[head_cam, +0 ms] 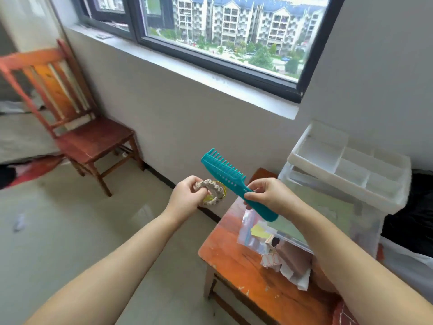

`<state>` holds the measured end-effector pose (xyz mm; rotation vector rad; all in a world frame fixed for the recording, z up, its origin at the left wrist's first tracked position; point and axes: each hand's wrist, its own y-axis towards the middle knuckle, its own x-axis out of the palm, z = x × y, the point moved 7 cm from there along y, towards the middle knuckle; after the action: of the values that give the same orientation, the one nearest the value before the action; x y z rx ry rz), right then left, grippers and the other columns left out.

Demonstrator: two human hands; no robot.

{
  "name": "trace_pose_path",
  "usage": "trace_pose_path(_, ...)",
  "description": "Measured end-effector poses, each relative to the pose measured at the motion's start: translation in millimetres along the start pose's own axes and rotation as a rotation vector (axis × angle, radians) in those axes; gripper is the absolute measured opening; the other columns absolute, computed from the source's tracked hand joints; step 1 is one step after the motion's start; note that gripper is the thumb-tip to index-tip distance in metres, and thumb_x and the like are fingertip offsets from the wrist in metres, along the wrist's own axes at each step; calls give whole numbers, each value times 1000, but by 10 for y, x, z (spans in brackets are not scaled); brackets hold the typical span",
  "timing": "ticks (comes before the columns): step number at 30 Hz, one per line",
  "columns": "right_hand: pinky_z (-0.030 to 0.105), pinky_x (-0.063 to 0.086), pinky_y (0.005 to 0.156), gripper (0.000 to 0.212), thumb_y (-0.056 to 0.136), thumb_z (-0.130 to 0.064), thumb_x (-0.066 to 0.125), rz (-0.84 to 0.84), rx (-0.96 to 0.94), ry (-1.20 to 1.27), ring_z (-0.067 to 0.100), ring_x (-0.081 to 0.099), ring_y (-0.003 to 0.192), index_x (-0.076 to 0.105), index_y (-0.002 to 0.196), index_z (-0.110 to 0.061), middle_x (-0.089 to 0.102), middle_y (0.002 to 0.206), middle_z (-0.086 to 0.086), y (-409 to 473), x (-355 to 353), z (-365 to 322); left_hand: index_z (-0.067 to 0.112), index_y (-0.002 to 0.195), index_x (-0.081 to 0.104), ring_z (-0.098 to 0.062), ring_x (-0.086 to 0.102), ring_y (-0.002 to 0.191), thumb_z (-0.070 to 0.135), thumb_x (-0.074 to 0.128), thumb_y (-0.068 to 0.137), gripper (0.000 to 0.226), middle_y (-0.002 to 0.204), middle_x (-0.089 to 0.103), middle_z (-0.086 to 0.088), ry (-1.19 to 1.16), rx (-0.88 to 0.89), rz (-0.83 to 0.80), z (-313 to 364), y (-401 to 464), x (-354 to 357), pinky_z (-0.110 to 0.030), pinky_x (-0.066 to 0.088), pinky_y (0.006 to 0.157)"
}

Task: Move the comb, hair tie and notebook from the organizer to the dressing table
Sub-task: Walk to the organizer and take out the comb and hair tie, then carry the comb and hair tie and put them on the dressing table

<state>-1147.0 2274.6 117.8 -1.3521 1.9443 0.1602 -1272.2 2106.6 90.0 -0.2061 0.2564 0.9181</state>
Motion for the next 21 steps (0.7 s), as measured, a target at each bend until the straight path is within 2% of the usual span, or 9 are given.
trace_pose_path(4,22,44,62,14,82,-25,60,-136,-105,-111,5,63,64,71,91,-23,74,78,-5,259,965,-748,12,75,59,-13,49,55,4,58,81,10,63,59,-1,-182,-224,210,-661,-477,-1052,-30,44,62)
trace_pose_path(7,24,47,64,10,80,-23,61,-248,-179,-122,5,62,61,71,82,-24,74,70,-7,234,1896,-1319,16,70,54,-8,48,47,5,58,83,17,56,51,1,-320,-376,416,-1211,-1085,-1903,-25,43,57)
trace_pose_path(9,16,45,54,11,80,-23,61,-324,-235,-128,-3,57,50,69,73,-26,69,62,-11,115,2573,-1710,17,67,53,0,48,36,5,57,86,23,48,52,6,-413,-448,544,-1559,-1585,-2471,-18,46,50)
trace_pose_path(11,7,39,43,12,81,-20,61,-408,-277,-119,-9,53,42,70,74,-25,66,61,-11,-68,3275,-2095,17,68,53,3,48,32,5,55,87,23,39,53,9,-487,-502,660,-1845,-2147,-3033,-12,45,41)
trace_pose_path(13,6,38,40,10,82,-17,62,-498,-282,-83,-8,54,41,71,83,-16,67,64,-6,-293,3953,-2435,17,73,55,1,53,37,7,56,87,18,52,58,6,-532,-544,768,-2050,-2736,-3569,-13,47,43)
trace_pose_path(16,7,38,40,14,83,-15,61,-627,-305,-82,2,57,48,72,90,-11,68,69,1,-692,4886,-2937,18,81,59,-9,59,57,9,57,86,11,71,62,0,-576,-584,937,-2284,-3618,-4283,-21,48,52)
trace_pose_path(19,7,38,40,13,83,-15,61,-750,-349,-111,-3,56,43,72,90,-14,68,67,-2,-1091,5732,-3434,16,88,59,-11,60,63,9,56,87,7,75,64,0,-624,-585,1102,-2494,-4440,-4853,-25,48,59)
trace_pose_path(21,11,41,45,12,84,-17,61,-824,-414,-169,1,57,49,72,87,-17,68,67,-4,-1347,6287,-3760,17,82,58,-11,60,64,10,56,87,9,75,65,0,-643,-586,1211,-2648,-4947,-5162,-26,48,60)
